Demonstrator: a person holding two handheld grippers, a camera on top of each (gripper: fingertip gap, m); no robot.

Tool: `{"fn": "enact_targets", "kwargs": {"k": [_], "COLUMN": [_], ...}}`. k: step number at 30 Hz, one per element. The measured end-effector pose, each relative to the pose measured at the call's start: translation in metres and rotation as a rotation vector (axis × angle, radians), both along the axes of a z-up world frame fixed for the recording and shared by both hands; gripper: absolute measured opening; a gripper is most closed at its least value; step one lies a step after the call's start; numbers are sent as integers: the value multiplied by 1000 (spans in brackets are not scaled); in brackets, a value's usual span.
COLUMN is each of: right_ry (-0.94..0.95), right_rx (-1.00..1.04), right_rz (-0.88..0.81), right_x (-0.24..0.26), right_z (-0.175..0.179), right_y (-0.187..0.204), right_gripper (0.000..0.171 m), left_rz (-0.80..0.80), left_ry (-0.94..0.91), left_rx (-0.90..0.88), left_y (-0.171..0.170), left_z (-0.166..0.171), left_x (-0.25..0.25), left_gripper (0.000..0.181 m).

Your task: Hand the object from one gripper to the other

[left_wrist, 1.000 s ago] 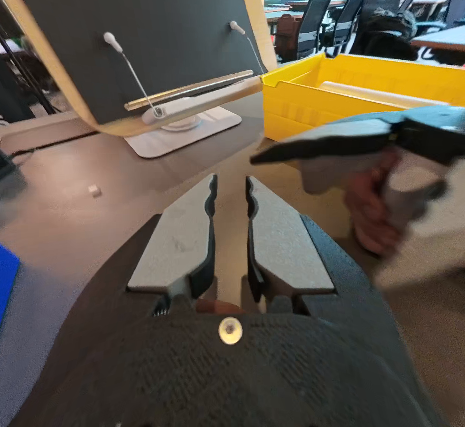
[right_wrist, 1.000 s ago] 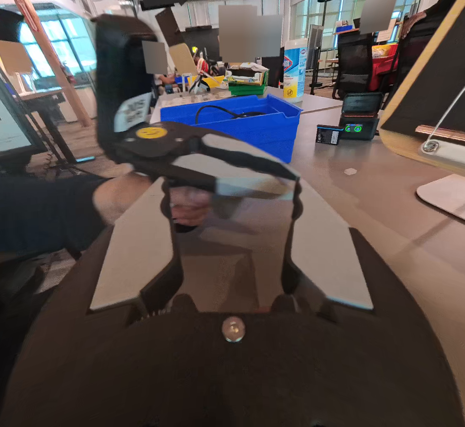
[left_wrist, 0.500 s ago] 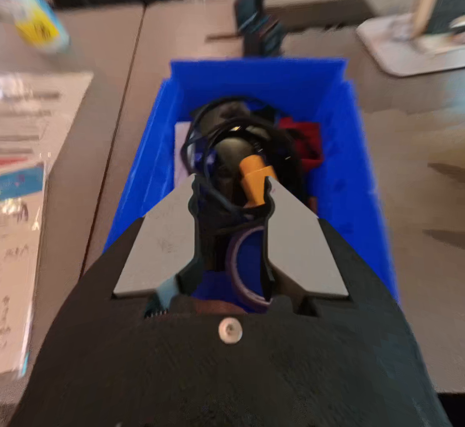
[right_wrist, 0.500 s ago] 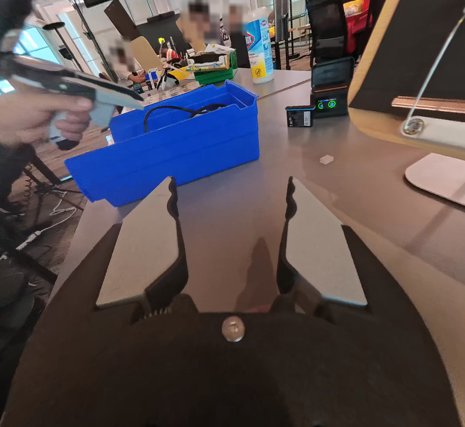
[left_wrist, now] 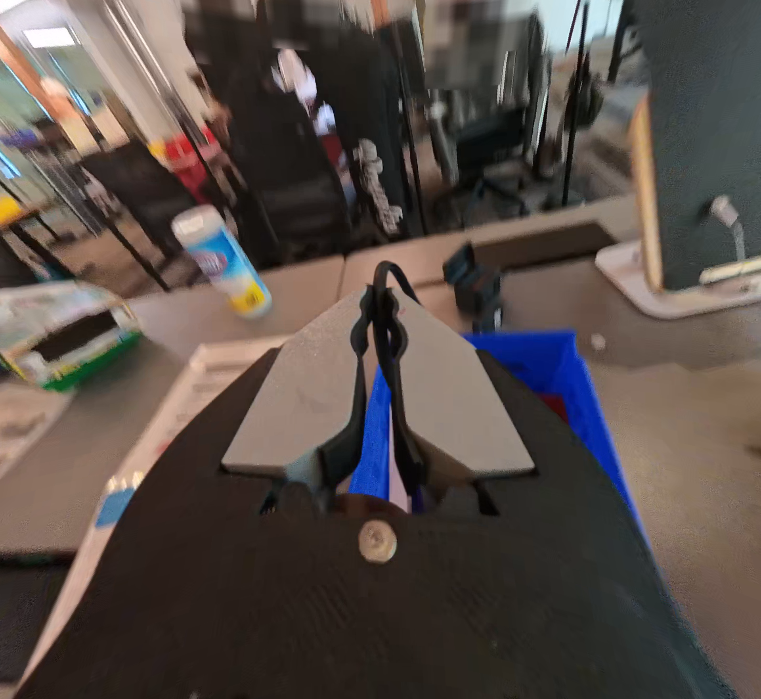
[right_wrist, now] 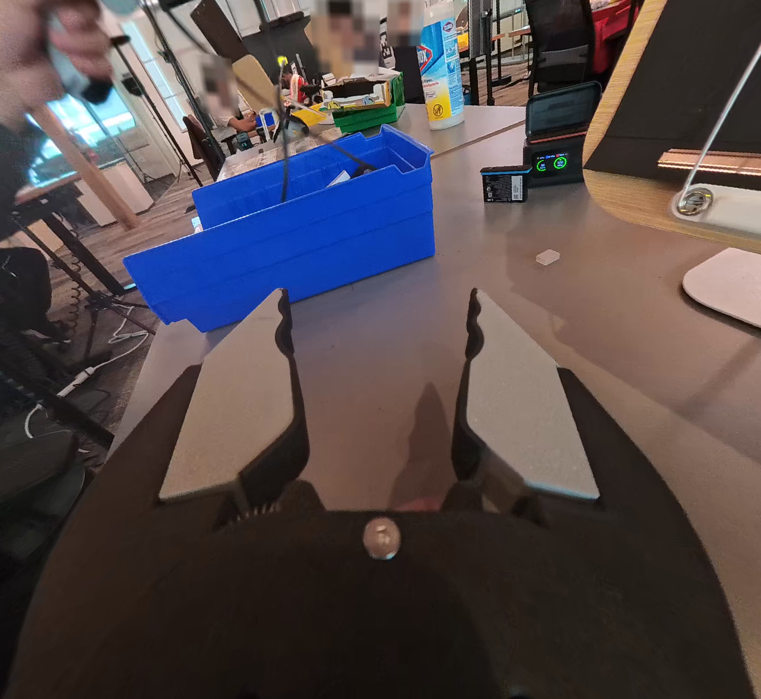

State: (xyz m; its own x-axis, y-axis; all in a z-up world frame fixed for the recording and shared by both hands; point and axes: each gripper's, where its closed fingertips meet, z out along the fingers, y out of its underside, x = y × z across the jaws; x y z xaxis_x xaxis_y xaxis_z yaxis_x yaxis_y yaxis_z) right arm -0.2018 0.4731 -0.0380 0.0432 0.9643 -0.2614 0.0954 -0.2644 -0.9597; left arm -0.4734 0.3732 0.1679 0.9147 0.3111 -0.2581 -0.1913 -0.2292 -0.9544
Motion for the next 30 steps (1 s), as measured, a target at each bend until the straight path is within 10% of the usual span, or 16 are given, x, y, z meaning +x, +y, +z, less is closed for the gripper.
{"fn": "enact_targets", "kwargs": {"k": [8,13,22,30], "right_ry": [1,32,191,113], "right_rx": [-4,10,133,191], "right_rz": [22,53,28,-38], "right_x": [1,4,21,26], "right_z": [0,7,45,35], "right_y": [-4,-9,-13,7], "right_gripper": [83,86,107,92], "left_rz": [-172,-342,-607,-774], "left_ry": [166,136,41,-163], "left_rx": [254,296,205,259], "left_y": [14,27,87,125], "left_z": [171,203,89,-4], "left_x": [86,149,252,290], "left_gripper": [3,3,3,2]}}
